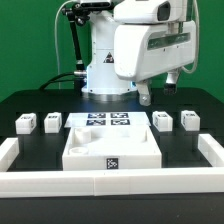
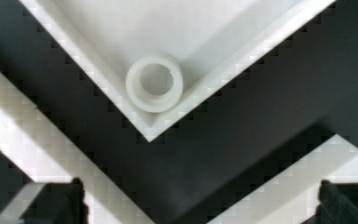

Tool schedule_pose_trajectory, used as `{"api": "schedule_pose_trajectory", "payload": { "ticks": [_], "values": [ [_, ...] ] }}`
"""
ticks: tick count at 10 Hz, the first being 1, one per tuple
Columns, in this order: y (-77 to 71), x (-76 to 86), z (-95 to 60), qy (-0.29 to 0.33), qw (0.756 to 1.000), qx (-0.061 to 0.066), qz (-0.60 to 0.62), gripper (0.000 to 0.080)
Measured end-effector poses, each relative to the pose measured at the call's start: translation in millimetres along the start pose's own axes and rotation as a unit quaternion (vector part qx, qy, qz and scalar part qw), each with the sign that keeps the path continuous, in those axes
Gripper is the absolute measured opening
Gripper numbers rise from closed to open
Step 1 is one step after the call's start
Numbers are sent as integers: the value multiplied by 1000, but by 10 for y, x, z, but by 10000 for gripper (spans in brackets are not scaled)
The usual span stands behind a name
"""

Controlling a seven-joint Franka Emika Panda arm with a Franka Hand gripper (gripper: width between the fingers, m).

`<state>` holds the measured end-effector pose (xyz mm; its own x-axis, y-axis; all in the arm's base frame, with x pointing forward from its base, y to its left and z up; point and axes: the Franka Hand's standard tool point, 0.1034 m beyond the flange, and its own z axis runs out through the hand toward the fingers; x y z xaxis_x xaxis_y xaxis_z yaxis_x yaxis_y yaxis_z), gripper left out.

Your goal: Assemble square table

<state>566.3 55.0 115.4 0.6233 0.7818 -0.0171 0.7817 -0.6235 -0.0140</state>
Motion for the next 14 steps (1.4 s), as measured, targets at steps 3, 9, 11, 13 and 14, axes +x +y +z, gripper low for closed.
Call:
{"api": "schedule_pose_trajectory", "payload": {
  "ticks": [3,9,11,13,14],
  "values": [
    [0,0,0,0,1000,0,0,650],
    [-37,-132,124,18,994,-21,-104,650],
    [-93,-242,201,8,985,-19,-173,650],
    [-114,-305,249,-7,978,-22,-208,650],
    [-115,-305,252,-7,978,-21,-208,650]
  ]
}}
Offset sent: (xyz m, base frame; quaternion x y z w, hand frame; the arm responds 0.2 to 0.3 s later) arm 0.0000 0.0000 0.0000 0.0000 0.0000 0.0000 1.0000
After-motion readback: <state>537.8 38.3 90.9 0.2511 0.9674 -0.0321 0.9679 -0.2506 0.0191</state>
